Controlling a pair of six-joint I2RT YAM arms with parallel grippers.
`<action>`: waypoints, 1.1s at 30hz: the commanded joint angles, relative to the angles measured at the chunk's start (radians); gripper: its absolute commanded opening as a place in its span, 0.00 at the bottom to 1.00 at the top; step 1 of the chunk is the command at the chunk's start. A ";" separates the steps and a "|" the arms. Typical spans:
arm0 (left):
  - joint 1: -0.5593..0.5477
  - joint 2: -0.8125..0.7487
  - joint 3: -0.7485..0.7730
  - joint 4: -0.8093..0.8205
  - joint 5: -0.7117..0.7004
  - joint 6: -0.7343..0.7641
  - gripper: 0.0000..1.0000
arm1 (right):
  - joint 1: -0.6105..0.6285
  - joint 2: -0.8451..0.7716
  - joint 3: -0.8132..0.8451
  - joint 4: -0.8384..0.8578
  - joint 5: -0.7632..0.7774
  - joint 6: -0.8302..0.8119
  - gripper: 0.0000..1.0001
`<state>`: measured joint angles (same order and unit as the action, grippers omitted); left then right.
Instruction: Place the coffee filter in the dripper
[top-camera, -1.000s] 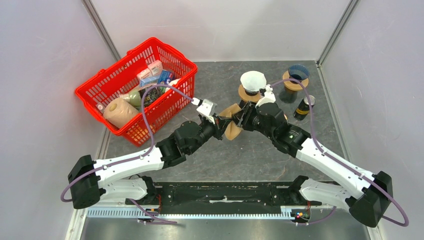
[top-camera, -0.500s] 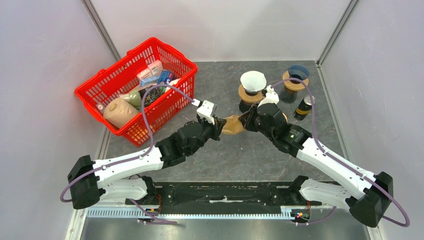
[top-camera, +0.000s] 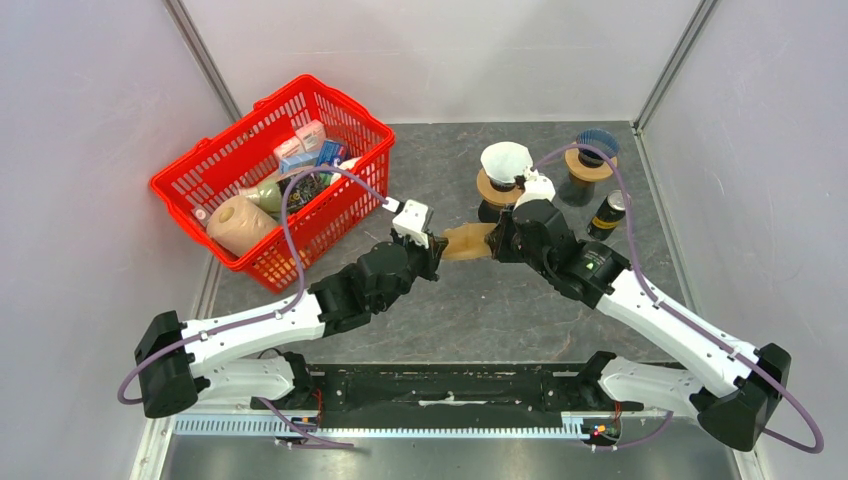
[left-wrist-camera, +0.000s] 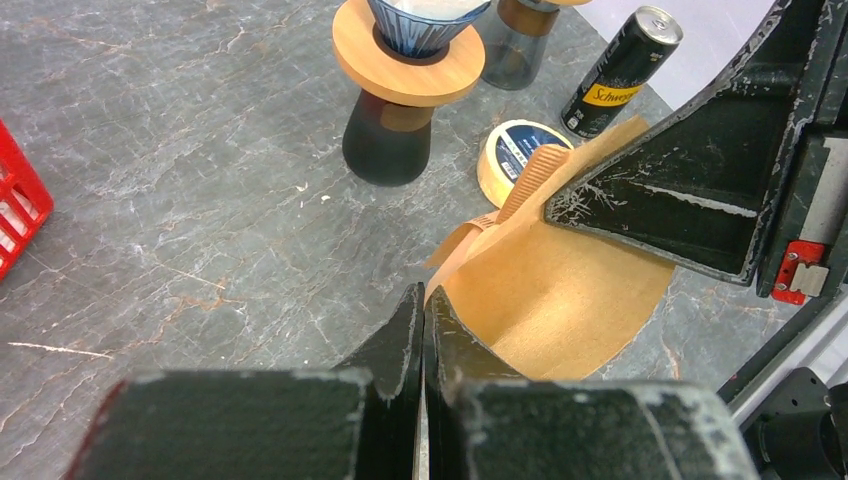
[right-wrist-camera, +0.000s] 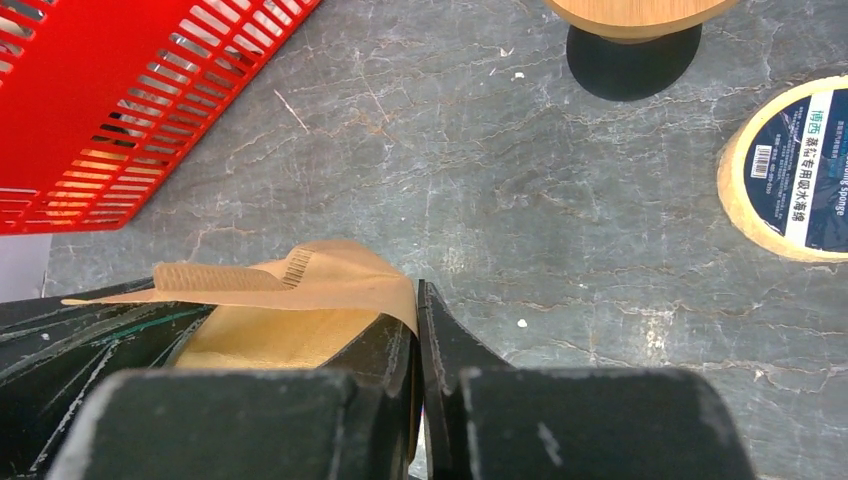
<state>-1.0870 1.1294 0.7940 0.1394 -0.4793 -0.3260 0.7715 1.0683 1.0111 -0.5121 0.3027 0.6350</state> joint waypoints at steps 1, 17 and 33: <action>0.007 -0.028 0.049 -0.029 -0.068 0.005 0.02 | -0.017 0.005 0.040 -0.078 0.060 -0.061 0.07; 0.007 -0.051 0.071 -0.057 0.087 0.028 0.59 | -0.017 -0.002 0.066 -0.082 0.011 -0.036 0.00; 0.007 -0.329 -0.072 0.110 0.337 0.035 0.87 | -0.109 0.038 0.282 -0.390 0.058 -0.061 0.00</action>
<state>-1.0798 0.8593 0.7734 0.1368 -0.1913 -0.3058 0.7052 1.1149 1.1999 -0.7925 0.3164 0.5968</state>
